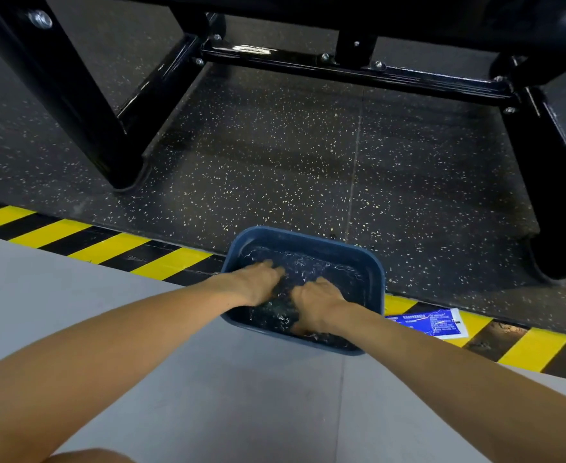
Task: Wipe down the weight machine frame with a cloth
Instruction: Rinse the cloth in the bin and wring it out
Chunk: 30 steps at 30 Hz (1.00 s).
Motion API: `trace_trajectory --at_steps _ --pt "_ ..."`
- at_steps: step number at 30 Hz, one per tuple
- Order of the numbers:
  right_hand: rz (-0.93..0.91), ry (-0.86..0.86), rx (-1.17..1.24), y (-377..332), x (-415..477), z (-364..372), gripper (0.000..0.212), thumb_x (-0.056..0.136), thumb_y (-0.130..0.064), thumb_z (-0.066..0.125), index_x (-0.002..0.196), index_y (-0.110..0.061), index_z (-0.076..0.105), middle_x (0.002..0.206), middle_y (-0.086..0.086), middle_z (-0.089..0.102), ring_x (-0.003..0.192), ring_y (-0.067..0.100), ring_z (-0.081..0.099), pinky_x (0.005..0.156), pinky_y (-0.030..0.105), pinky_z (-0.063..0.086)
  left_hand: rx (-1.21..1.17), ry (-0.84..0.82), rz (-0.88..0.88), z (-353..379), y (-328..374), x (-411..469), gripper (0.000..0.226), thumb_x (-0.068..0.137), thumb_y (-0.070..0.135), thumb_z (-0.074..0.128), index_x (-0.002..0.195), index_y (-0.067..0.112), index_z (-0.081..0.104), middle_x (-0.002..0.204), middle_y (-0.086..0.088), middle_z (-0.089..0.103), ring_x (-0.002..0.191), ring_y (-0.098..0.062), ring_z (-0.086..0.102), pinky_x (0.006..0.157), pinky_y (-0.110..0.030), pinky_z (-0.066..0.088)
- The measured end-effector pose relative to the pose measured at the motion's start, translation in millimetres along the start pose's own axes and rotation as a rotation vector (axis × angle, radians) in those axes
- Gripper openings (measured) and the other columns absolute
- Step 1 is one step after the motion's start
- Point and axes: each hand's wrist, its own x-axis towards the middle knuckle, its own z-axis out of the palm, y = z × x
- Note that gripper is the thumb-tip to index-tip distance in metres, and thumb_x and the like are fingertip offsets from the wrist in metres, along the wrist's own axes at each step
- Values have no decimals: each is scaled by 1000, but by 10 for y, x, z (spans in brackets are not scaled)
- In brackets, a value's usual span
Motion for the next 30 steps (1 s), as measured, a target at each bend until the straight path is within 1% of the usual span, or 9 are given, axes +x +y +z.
trace_trajectory --at_steps 3,6,8,11,13,17,22,27,30 --pt "36 -15 263 124 -3 -135 25 84 -26 69 103 -11 61 98 8 63 94 25 60 81 30 44 -190 -182 -1 -217 92 -111 43 83 3 54 122 19 53 122 -5 58 109 -26 56 93 -38 46" --pt "-2 -60 675 336 0 -244 6 83 -23 70 85 -17 70 77 2 65 72 19 61 67 27 51 -511 -317 10 -282 163 -166 70 75 6 68 138 21 40 128 -1 56 116 -22 52 102 -38 43" --pt "-3 -59 921 462 -16 -286 6 85 -22 70 85 -17 72 76 4 69 63 17 62 66 29 56 -554 -234 17 -227 200 -174 87 70 15 80 143 20 32 134 2 52 122 -19 48 105 -33 38" --pt "1 -144 1160 603 -49 -296 16 86 -17 71 95 -5 68 76 13 67 52 16 57 54 25 52 -582 -68 8 -125 250 -164 56 72 13 80 120 18 50 106 3 60 98 -16 57 76 -23 45" --pt "20 -199 1149 669 -71 -298 24 82 -20 75 99 -6 65 77 10 65 51 14 54 54 25 51 -533 -6 -11 -164 237 -168 25 78 10 71 99 17 61 86 2 61 82 -16 57 61 -21 43" --pt "141 -224 946 615 -74 -230 61 73 -26 83 123 -18 48 97 3 63 68 15 58 73 32 51 -884 13 -132 -310 150 -206 14 83 5 60 74 15 64 77 -5 64 79 -18 59 75 -31 45" --pt "96 -252 1127 492 -62 -126 38 90 -3 58 122 -19 47 91 7 69 77 20 68 72 32 58 -1573 41 -385 -322 184 -155 12 90 -4 53 98 1 61 103 -15 67 87 -24 65 70 -37 56" --pt "-5 -274 1363 440 -159 -131 39 95 -16 59 131 -24 47 93 -7 64 59 -1 60 58 17 44 -1695 192 -562 -344 265 -125 14 94 10 56 106 2 59 108 -18 66 94 -31 66 82 -45 56" --pt "-38 -231 1515 453 -160 -144 26 94 -26 61 119 -21 55 83 -1 69 74 17 67 68 29 55 -1775 208 -512 -422 343 -165 17 95 14 50 106 4 59 107 -15 66 89 -28 65 71 -39 56"
